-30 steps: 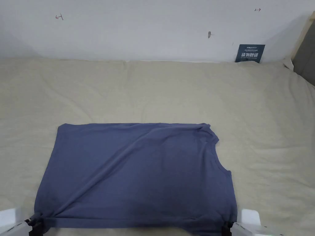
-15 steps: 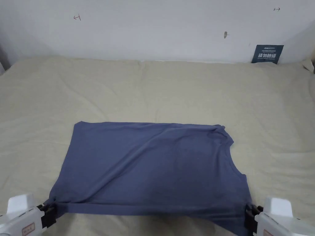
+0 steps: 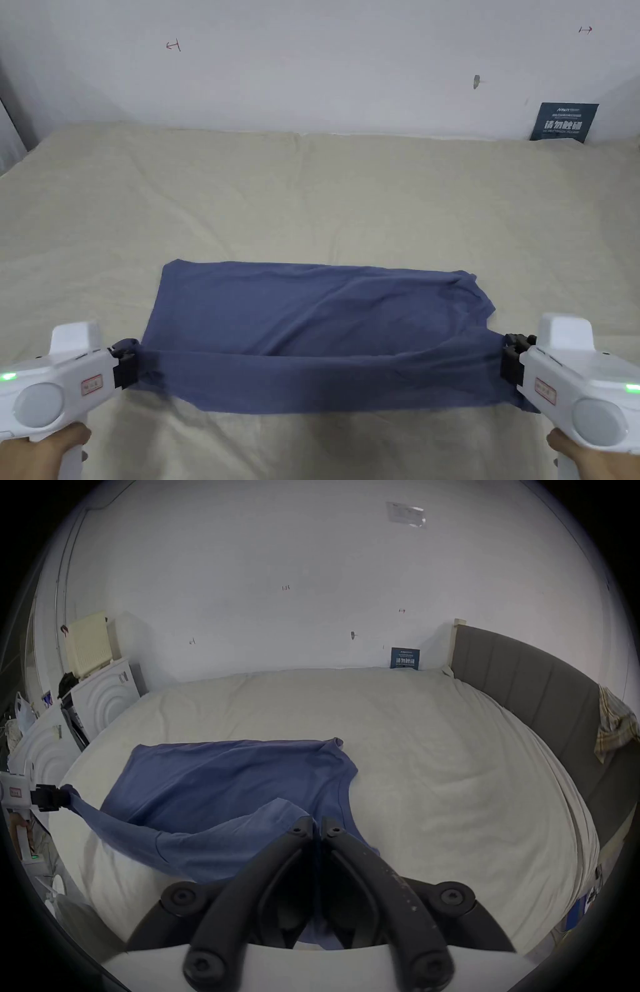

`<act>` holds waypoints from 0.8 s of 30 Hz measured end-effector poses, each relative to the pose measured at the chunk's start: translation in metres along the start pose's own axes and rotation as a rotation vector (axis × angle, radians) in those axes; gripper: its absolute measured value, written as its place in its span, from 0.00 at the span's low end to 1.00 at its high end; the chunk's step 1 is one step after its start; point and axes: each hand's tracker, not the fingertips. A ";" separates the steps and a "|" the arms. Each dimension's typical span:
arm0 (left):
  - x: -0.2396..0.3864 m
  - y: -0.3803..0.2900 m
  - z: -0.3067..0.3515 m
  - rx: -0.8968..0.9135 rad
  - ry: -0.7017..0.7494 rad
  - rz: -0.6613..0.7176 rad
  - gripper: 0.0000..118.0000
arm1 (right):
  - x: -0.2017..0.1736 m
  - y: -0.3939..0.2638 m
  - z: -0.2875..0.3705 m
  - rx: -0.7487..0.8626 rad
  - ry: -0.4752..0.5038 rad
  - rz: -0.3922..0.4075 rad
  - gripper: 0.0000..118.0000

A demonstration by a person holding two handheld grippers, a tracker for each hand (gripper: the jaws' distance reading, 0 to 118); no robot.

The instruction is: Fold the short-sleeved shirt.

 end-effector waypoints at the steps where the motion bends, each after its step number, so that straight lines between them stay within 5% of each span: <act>1: 0.001 0.005 -0.011 -0.009 0.002 0.001 0.05 | -0.001 0.005 -0.013 -0.015 -0.009 0.005 0.04; 11: 0.014 0.022 -0.125 -0.186 0.063 -0.042 0.05 | 0.004 0.012 -0.133 -0.233 -0.053 -0.038 0.04; 19: 0.012 0.017 -0.140 -0.222 0.064 -0.019 0.09 | 0.005 -0.017 -0.174 -0.347 -0.075 -0.065 0.06; 20: 0.012 0.018 -0.137 -0.224 0.054 -0.024 0.19 | 0.003 -0.018 -0.171 -0.341 -0.078 -0.072 0.10; 21: 0.012 0.018 -0.134 -0.222 0.056 -0.029 0.45 | 0.008 -0.019 -0.173 -0.322 -0.086 -0.071 0.22; 23: 0.014 0.021 -0.126 -0.221 0.085 -0.040 0.87 | 0.006 -0.012 -0.165 -0.303 -0.096 -0.051 0.55; 24: 0.014 0.022 -0.119 -0.209 0.088 -0.033 0.97 | 0.006 -0.007 -0.159 -0.279 -0.089 -0.050 0.75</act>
